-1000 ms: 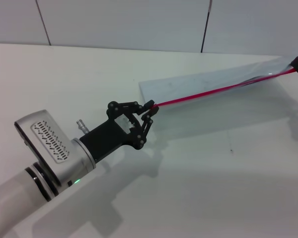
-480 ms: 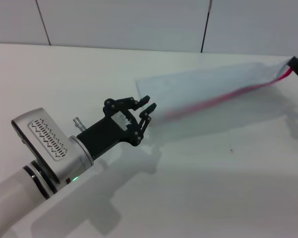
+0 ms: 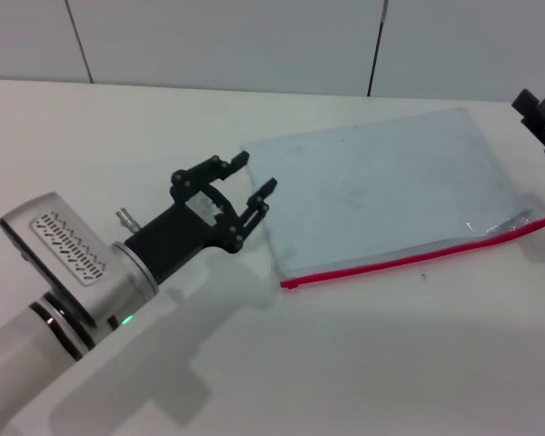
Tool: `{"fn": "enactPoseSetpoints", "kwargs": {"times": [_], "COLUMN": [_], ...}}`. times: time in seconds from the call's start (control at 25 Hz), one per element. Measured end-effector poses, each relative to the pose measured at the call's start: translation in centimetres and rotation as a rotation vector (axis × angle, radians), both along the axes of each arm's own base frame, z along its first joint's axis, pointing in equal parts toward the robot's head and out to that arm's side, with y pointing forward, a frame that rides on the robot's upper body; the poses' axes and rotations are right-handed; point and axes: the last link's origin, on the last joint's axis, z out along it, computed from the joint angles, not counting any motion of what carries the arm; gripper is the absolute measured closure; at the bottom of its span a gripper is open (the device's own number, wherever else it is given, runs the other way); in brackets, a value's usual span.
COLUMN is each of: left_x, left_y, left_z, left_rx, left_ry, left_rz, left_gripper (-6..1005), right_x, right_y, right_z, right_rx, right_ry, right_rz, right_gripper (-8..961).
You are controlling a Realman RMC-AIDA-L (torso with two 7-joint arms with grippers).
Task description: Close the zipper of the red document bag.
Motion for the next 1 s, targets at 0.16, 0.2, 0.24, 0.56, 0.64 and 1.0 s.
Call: {"fn": "enactPoseSetpoints", "kwargs": {"times": [0.16, 0.2, 0.24, 0.56, 0.64, 1.0], "left_x": [-0.4, -0.6, -0.8, -2.3, -2.6, -3.5], "left_y": [-0.1, -0.1, 0.0, -0.3, -0.4, -0.8], "left_z": [0.9, 1.2, 1.7, 4.4, 5.1, 6.9], "left_rx": [0.043, 0.059, 0.079, 0.215, 0.246, 0.348], "left_ry": [-0.028, -0.035, -0.041, -0.1, -0.106, -0.155], "left_rz": [0.012, 0.016, 0.02, 0.057, 0.06, 0.091], "left_gripper": [548, 548, 548, 548, 548, 548], "right_x": [-0.7, -0.9, -1.0, -2.0, -2.1, -2.0], "right_y": [-1.0, -1.2, -1.5, -2.8, -2.9, -3.7], "right_z": [-0.6, -0.8, -1.0, -2.9, -2.9, -2.6], "right_rx": [0.091, 0.108, 0.135, 0.301, 0.326, 0.362], "right_ry": [-0.067, -0.078, -0.104, -0.283, -0.292, -0.27], "right_rz": [0.083, 0.094, 0.109, 0.148, 0.141, 0.147], "right_gripper": [414, 412, 409, 399, 399, 399]}}
